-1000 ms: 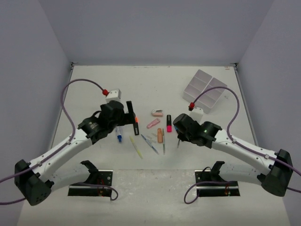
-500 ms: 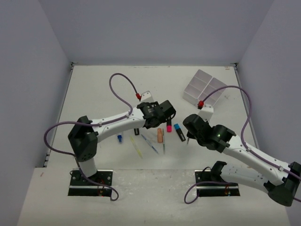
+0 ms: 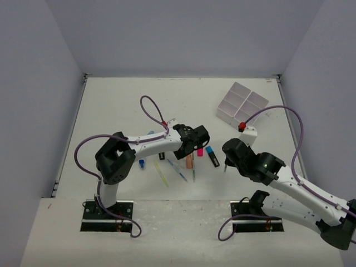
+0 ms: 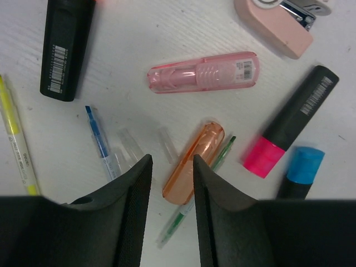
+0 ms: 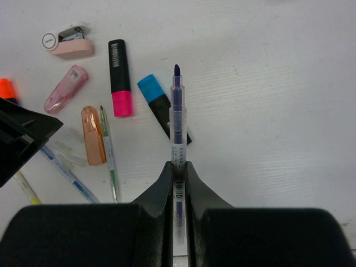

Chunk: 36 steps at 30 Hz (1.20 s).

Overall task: Sort the stationery into containers
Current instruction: Close the pen cap on the pen.

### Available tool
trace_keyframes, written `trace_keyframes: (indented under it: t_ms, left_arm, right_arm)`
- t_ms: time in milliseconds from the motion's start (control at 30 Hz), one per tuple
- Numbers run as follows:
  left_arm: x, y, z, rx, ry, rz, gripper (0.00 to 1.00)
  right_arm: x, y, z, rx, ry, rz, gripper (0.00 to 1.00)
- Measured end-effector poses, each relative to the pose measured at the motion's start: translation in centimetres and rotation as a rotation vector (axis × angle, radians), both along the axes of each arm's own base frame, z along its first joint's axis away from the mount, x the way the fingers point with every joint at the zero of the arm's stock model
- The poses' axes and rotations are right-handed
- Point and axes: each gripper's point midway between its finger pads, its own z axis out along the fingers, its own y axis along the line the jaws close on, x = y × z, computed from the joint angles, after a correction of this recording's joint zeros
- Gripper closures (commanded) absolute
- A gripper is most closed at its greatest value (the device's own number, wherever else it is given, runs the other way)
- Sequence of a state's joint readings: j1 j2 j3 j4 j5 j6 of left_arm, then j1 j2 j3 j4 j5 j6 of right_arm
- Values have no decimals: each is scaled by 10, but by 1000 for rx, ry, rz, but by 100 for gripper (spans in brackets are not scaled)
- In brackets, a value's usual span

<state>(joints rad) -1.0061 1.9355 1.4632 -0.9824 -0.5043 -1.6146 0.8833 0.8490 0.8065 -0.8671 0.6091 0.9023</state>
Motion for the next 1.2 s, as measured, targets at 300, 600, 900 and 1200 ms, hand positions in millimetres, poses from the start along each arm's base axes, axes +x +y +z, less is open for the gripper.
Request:
trace_keyframes:
  t_ms: [300,600,900,1200]
  left_arm:
    - [0,2,-25,-6,35,12,73]
    - [4,-3,-36,-40,40,17,73]
    - [3,-5,-42,-42,51,14,93]
    - [5,-4,-41,-36,41,3,100]
  right_arm:
    - [-2,3,-6,5,18,19,100]
    - [-2,5,-10,-3,26,23,100]
    - [-2,5,-10,-4,26,23,100]
    - [-4,6,-6,17,18,41,100]
